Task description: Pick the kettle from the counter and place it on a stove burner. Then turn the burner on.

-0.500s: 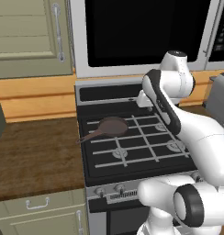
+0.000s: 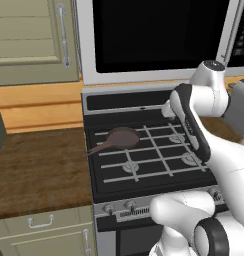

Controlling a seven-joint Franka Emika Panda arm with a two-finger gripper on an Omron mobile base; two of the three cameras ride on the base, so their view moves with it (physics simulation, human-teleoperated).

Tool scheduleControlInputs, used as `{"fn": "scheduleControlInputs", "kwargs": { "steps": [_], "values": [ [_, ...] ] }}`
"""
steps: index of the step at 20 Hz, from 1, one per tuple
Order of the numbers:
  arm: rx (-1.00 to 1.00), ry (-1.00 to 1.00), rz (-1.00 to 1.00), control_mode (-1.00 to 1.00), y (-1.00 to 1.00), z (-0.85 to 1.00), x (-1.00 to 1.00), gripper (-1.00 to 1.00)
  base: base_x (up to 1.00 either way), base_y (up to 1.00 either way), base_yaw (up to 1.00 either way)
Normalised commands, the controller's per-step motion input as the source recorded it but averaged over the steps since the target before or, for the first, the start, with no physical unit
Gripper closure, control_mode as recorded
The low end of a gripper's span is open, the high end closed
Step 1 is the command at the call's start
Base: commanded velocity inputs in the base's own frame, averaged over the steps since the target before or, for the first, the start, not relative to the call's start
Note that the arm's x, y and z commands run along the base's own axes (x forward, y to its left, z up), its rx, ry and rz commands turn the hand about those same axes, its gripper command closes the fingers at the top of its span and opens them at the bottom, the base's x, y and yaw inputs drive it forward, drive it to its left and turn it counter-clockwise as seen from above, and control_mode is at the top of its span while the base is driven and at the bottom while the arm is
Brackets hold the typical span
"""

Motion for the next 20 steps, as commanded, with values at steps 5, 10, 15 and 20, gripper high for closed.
{"fn": "scheduleControlInputs", "kwargs": {
  "steps": [5,10,15,20],
  "values": [
    [0.00,0.00,-0.23,-1.00,-1.00,-0.01,-0.21,-1.00,0.00,0.00,0.00],
    [0.00,0.00,-0.27,-1.00,-1.00,0.00,-0.36,-1.00,0.00,0.00,0.00],
    [0.00,0.06,-0.25,-1.00,-1.00,-0.22,-0.19,-1.00,0.00,0.00,0.00],
    [0.00,0.02,-0.19,-1.00,-1.00,-0.39,-0.30,-1.00,0.00,0.00,0.00]
  ]
}}
